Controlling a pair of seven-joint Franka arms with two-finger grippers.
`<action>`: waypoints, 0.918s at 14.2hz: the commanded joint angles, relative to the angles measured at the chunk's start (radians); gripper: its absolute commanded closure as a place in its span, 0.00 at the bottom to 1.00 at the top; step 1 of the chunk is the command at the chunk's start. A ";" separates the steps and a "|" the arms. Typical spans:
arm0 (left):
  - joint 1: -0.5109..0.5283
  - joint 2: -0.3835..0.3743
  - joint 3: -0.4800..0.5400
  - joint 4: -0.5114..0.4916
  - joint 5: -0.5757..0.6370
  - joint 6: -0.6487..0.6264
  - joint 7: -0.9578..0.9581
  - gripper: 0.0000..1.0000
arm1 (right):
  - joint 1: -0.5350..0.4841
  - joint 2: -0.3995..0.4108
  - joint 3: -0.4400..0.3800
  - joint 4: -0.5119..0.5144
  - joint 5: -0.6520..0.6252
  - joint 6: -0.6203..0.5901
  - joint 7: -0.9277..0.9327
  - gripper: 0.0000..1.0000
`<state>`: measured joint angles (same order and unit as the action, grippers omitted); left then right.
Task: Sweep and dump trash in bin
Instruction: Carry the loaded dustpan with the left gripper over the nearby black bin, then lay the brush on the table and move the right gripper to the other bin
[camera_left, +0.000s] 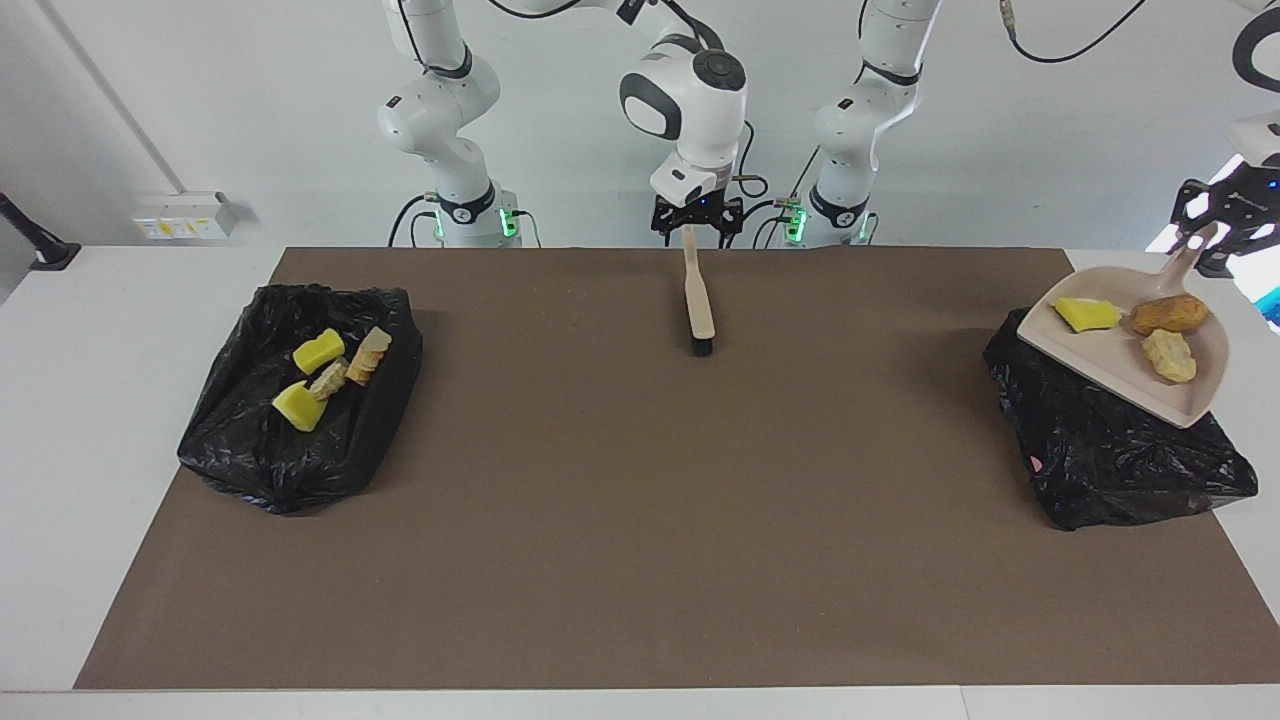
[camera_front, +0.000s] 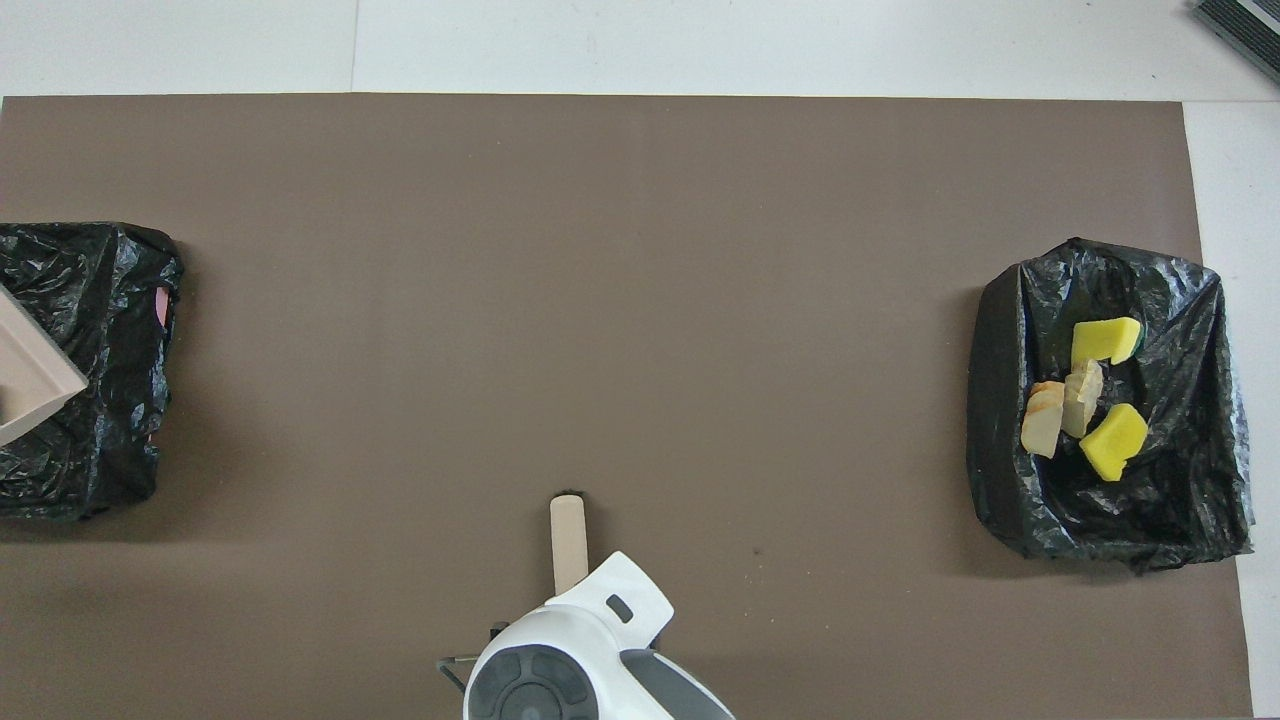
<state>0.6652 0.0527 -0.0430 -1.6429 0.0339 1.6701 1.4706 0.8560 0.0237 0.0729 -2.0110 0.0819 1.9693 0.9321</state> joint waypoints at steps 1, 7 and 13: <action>0.025 0.121 -0.014 0.159 0.108 -0.037 0.092 1.00 | -0.084 -0.043 -0.001 0.079 -0.007 -0.134 -0.137 0.00; 0.016 0.151 -0.023 0.184 0.334 0.060 0.119 1.00 | -0.285 -0.083 -0.004 0.222 -0.008 -0.335 -0.448 0.00; -0.128 0.150 -0.021 0.149 0.570 0.079 0.108 1.00 | -0.497 -0.151 -0.047 0.235 -0.033 -0.418 -0.829 0.00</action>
<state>0.5865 0.1984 -0.0769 -1.4905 0.5308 1.7313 1.5774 0.4030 -0.1091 0.0292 -1.7833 0.0762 1.5770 0.1996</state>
